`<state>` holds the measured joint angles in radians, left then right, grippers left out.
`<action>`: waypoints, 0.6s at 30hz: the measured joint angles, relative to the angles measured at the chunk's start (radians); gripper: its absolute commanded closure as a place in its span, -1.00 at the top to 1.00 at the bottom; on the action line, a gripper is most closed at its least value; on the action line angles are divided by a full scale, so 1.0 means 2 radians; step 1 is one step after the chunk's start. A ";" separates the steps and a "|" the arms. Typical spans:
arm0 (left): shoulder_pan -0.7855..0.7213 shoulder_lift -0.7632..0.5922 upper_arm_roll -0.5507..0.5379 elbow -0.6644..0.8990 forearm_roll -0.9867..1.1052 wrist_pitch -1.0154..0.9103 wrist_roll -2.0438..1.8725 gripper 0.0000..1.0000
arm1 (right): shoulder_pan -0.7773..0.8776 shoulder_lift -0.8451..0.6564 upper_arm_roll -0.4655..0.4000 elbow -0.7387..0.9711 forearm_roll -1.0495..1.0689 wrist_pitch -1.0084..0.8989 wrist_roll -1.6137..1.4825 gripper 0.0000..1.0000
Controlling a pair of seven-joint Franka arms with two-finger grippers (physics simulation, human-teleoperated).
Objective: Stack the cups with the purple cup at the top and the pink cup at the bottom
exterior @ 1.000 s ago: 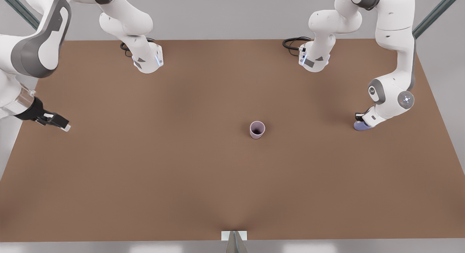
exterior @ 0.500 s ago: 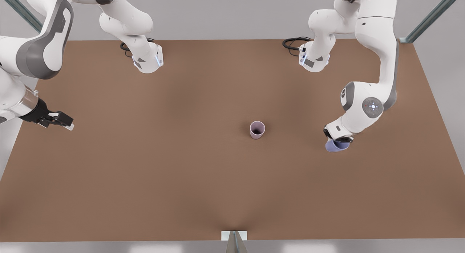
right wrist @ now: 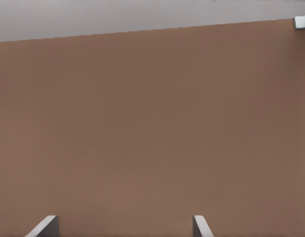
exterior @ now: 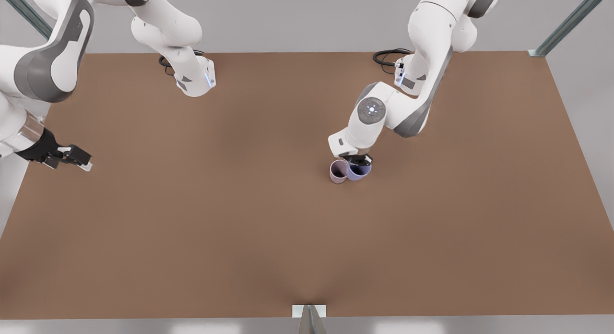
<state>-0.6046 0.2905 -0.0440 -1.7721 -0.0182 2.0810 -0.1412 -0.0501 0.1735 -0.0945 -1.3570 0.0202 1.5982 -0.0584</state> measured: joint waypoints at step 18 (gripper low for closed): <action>-0.036 0.054 0.000 0.022 0.027 -0.006 -0.154 -0.57 | 0.001 0.008 0.000 0.003 0.000 0.003 -0.012 1.00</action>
<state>-0.6765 0.3979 -0.0445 -1.7275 0.0357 2.0684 -0.4496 -0.0489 0.1885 -0.0948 -1.3520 0.0207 1.6048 -0.0815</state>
